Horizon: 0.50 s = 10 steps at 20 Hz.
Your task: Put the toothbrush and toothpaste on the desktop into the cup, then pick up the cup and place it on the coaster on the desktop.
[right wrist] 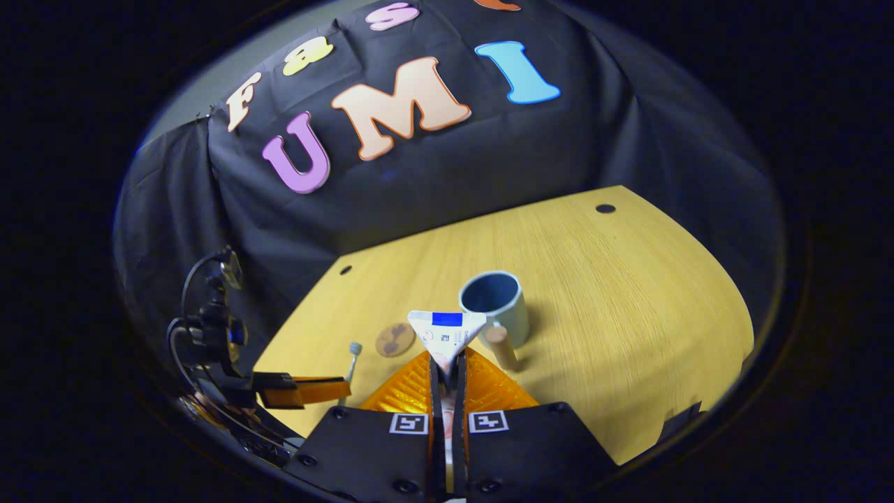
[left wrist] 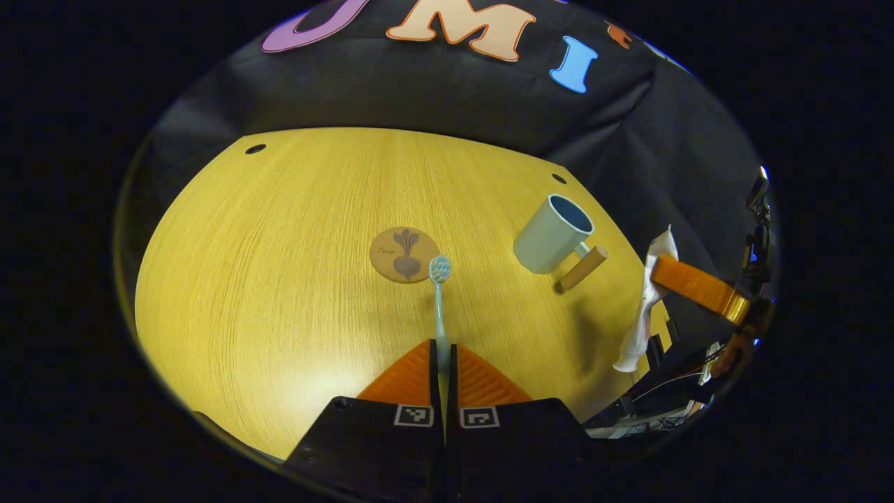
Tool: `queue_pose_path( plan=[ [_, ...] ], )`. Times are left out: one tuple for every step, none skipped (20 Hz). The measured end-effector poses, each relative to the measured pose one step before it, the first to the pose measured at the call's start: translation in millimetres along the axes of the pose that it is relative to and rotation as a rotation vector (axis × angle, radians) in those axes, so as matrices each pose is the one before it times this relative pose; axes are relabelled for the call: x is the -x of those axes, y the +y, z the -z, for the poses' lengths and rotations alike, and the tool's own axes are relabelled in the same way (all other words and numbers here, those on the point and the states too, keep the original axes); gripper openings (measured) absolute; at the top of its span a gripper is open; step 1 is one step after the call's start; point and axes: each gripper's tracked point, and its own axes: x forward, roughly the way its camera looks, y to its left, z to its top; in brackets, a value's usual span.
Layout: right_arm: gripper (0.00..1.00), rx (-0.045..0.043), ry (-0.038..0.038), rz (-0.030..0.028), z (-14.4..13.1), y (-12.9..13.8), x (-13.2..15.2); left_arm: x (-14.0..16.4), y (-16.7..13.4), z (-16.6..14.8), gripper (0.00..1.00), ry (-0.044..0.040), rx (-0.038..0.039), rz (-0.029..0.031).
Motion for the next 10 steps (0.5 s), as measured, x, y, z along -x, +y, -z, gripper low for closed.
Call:
queue_pose_path(
  plan=[
    [0.06,0.00046,-0.02907,-0.01606,-13.43,5.03,0.13,0.59,-0.90,-7.00,0.00,-0.02480,0.00398,0.00858],
    [0.06,-0.00001,-0.03151,-0.01225,-13.55,3.27,-1.48,1.32,-0.27,-5.85,0.00,-0.01856,0.00270,0.00641],
    [0.06,0.00360,-0.03081,-0.01137,-12.95,3.19,-2.85,-0.56,0.44,-5.06,0.00,-0.01391,-0.00190,0.00643],
    [0.06,0.00502,-0.03009,-0.00305,-11.35,-0.80,-4.69,-0.66,0.55,-3.72,0.00,-0.00854,-0.00386,0.00266],
    [0.07,0.00236,-0.04786,-0.00473,-15.31,-2.51,-7.92,-0.83,0.11,-3.59,0.00,-0.00725,-0.00379,0.00276],
    [0.07,-0.00686,-0.03303,-0.00469,-10.37,-1.42,-7.04,-1.61,2.01,-4.97,0.00,-0.01710,-0.00281,-0.00635],
    [0.06,-0.01477,-0.03548,0.00121,-10.02,-2.09,-7.42,-1.04,0.88,-3.73,0.00,-0.00707,-0.00448,0.00194],
    [0.06,-0.01661,-0.03752,-0.00112,-10.32,-2.81,-8.70,-0.65,1.85,-2.39,0.00,-0.00738,-0.00726,-0.00418],
    [0.06,-0.01168,-0.03459,0.00455,-9.14,-4.35,-8.62,-0.86,2.31,-2.52,0.00,-0.00438,-0.00778,-0.00380],
    [0.06,-0.00909,-0.03441,0.00130,-8.73,-3.64,-11.35,-1.85,1.40,-1.72,0.00,-0.00036,-0.00642,-0.00316]
  ],
)
